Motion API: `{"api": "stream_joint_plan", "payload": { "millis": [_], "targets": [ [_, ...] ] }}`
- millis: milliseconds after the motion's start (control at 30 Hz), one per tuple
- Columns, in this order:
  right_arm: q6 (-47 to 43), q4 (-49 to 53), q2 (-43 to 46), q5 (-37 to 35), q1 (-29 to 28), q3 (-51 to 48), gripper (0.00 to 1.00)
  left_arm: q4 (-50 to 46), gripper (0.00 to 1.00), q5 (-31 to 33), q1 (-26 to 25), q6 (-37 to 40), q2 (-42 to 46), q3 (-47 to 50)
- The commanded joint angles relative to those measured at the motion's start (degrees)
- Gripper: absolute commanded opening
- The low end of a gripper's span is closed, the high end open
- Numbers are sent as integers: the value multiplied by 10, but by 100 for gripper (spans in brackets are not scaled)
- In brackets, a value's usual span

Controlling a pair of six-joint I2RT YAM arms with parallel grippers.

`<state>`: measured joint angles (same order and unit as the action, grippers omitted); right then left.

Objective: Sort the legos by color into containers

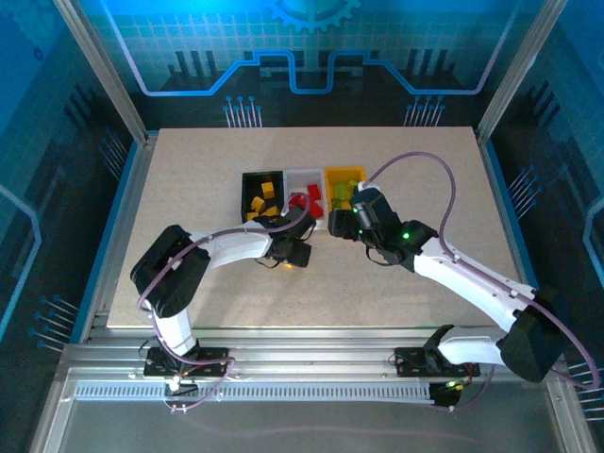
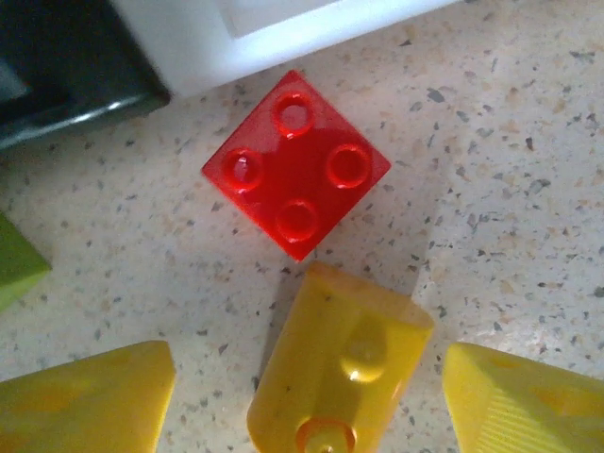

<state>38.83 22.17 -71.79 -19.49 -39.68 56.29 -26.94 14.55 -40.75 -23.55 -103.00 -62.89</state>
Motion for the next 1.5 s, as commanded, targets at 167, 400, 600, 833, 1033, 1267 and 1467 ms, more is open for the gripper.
{"api": "stream_joint_plan", "payload": {
  "millis": [167, 400, 600, 833, 1033, 1267, 1467],
  "targets": [
    [12, -9, 28, -5, 25, -20, 74, -32, 56, 40, -37, 9, -36, -8],
    [14, -11, 31, -3, 31, -22, 74, -25, 39, 55, -47, -7, -23, 13],
    [15, -10, 34, -2, 33, -23, 74, -18, 34, 40, -49, -26, 61, 35],
    [19, -14, 40, 1, 37, -31, 74, -39, 34, 78, -26, -47, 181, 35],
    [19, -10, 39, 2, 41, -25, 74, -21, 34, 79, 89, -63, 152, -18],
    [19, 5, 47, 4, 42, -23, 74, -30, 34, 98, 151, -49, 48, -134],
    [16, 12, 55, 9, 43, -22, 75, -62, 57, 94, 180, -39, -28, -208]
  ]
}}
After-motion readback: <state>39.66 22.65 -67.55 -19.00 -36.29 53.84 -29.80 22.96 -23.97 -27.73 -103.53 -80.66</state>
